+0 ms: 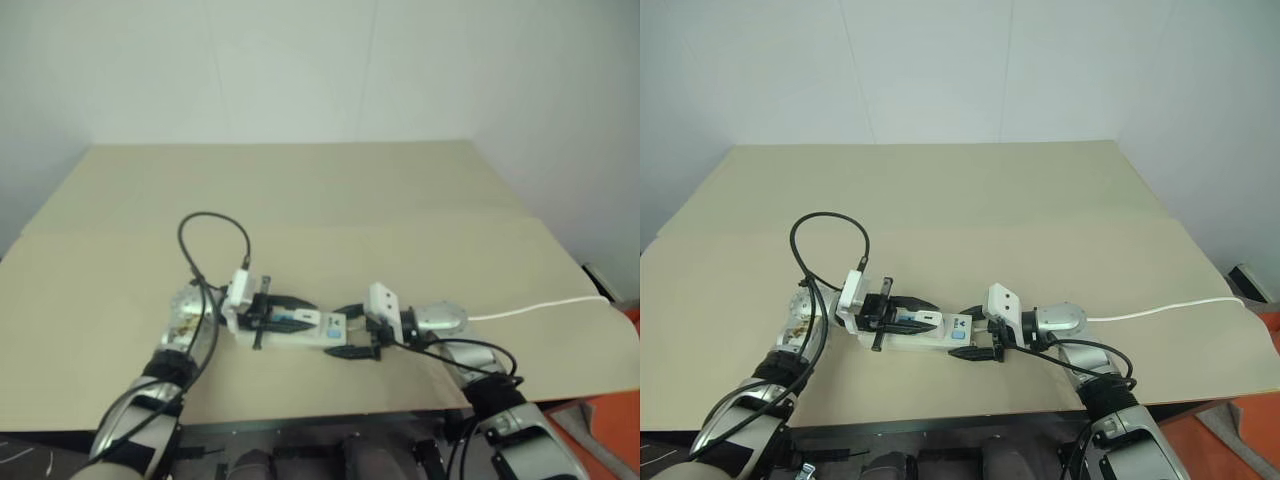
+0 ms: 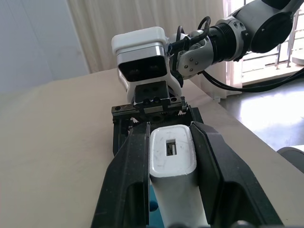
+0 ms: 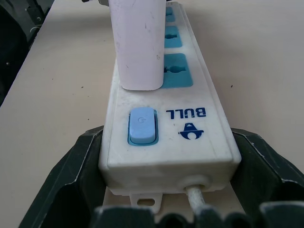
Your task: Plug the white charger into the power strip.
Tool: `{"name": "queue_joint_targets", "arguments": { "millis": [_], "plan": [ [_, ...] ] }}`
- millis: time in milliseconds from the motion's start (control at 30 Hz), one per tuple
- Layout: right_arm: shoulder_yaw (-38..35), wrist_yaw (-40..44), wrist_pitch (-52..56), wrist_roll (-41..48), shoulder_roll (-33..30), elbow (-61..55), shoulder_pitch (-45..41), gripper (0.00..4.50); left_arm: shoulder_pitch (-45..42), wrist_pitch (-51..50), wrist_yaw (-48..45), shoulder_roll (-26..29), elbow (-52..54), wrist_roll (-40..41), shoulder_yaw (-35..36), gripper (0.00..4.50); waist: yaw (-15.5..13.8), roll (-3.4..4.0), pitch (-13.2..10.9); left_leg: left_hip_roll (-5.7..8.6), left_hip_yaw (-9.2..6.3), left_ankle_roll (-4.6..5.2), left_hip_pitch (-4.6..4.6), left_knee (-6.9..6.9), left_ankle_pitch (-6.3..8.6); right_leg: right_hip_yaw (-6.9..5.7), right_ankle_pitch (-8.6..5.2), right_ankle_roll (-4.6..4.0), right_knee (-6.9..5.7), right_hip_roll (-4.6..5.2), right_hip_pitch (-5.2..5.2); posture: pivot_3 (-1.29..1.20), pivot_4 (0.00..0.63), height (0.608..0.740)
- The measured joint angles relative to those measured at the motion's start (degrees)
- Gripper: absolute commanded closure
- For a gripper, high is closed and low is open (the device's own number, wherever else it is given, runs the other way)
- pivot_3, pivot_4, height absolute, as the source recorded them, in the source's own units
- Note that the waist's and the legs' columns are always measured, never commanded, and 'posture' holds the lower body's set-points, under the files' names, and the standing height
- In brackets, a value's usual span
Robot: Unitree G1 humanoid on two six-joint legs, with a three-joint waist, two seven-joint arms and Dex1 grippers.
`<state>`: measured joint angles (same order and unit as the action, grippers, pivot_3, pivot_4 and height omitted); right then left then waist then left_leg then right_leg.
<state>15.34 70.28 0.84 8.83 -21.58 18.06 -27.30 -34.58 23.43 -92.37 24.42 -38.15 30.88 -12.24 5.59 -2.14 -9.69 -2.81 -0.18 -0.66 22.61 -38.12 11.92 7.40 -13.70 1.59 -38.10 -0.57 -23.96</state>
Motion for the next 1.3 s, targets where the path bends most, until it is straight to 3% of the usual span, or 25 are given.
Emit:
{"name": "queue_joint_targets", "arguments": {
  "millis": [100,467,633,800,900,1067,1300],
  "plan": [
    [0.0,-0.1,0.0,-0.3,0.0,0.0,0.1,1.07,0.0,0.0,0.0,-0.3,-0.6,0.0,0.2,3.5,0.0,0.17,0.2,0.01,0.0,0.0,-0.04,0.03,0.0,0.0,-0.01,-0.01,0.0,0.0,0.02,0.0,0.15,0.74],
    [0.4,0.0,-0.6,-0.7,0.4,-0.4,0.7,1.07,1.2,0.2,0.1,-0.2,-2.4,-4.5,2.4,0.04,0.3,0.42,0.3,0.05,0.05,0.0,-0.26,0.34,0.0,0.18,-0.04,-0.06,0.04,-0.04,0.03,0.0,0.15,0.74],
    [0.4,0.1,-0.8,-0.7,0.6,-0.3,0.6,1.07,3.6,-0.3,0.2,1.4,1.8,-4.0,2.2,0.04,0.4,0.42,0.3,0.05,0.08,0.0,-0.23,0.36,0.0,0.23,-0.04,-0.06,0.06,-0.05,-0.03,0.0,0.15,0.74],
    [0.4,-0.2,-2.7,-0.7,1.0,0.1,0.5,1.07,7.8,-5.5,0.4,7.6,11.3,-4.2,2.2,0.04,1.0,0.34,0.3,0.0,0.08,0.0,-0.07,0.42,0.0,0.24,-0.06,-0.09,0.06,-0.08,-0.24,0.0,0.15,0.74],
    [0.2,-0.1,-2.5,-0.4,1.0,0.8,0.5,0.09,9.4,-8.7,2.0,11.5,18.5,-3.7,5.3,0.0,1.1,0.2,0.1,-0.02,0.08,0.0,0.02,0.42,0.0,0.21,-0.06,-0.11,0.07,-0.04,-0.28,0.0,0.15,0.74],
    [0.0,0.7,-2.3,0.5,0.4,1.1,0.5,0.03,12.6,-10.7,5.1,18.1,23.9,-3.5,12.8,0.0,1.1,0.21,0.0,-0.02,0.14,0.0,0.11,0.43,0.0,0.19,-0.1,-0.16,0.18,0.03,-0.34,0.0,0.15,0.74],
    [-5.0,0.2,-3.9,2.7,-8.7,-6.8,5.9,0.03,20.5,-12.6,7.2,22.6,28.0,-3.6,18.5,0.0,-0.5,0.24,-0.1,-0.01,0.12,0.0,0.85,0.43,0.0,-0.03,-0.11,-0.15,0.41,0.19,-0.88,0.0,0.15,0.74]
  ]
}}
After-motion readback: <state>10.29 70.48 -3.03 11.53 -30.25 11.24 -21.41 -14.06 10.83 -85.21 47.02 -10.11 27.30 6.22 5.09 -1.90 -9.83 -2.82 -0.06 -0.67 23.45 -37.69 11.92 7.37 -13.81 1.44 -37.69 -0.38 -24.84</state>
